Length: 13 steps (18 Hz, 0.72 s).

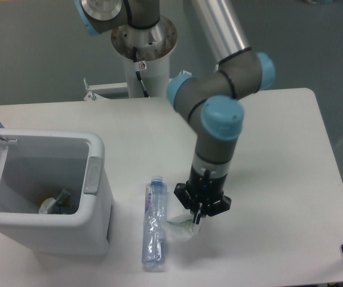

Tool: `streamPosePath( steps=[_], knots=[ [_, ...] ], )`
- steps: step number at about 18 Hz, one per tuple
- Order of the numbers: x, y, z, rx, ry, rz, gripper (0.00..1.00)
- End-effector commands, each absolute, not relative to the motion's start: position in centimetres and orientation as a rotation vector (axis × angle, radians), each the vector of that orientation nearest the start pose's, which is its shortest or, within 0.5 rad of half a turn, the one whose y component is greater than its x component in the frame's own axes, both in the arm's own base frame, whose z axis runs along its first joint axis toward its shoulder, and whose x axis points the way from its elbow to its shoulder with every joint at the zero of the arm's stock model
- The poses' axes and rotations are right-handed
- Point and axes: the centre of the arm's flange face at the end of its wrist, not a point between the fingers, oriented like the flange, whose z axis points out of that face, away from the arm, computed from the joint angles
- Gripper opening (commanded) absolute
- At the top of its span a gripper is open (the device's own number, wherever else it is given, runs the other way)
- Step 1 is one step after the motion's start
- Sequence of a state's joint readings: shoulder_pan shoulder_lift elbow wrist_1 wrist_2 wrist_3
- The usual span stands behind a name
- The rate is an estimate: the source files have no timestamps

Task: Place the trash in the trash can
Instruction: 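Close the gripper on the crumpled plastic bag, then lift the bag and carry it over the trash bin opening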

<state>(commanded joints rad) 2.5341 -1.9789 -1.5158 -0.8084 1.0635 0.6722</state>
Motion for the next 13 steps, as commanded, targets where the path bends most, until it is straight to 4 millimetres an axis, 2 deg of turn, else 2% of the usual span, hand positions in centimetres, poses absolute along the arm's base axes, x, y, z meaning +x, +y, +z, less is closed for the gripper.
streamPosePath(
  steps=[2, 4, 9, 11, 13],
  knots=[
    [-44.0, 53.3, 41.1, -2.412, -0.29, -0.094, 0.0],
    [-43.0, 53.8, 45.3, -2.342, -0.314, -0.102, 0.0],
    [-37.0, 53.4, 54.1, -2.19, -0.237, -0.171, 0.0],
    [-34.9, 53.4, 56.1, -2.151, -0.21, -0.207, 0.0],
    [-31.6, 54.6, 56.7, -2.148, -0.158, -0.243, 0.0]
  ],
)
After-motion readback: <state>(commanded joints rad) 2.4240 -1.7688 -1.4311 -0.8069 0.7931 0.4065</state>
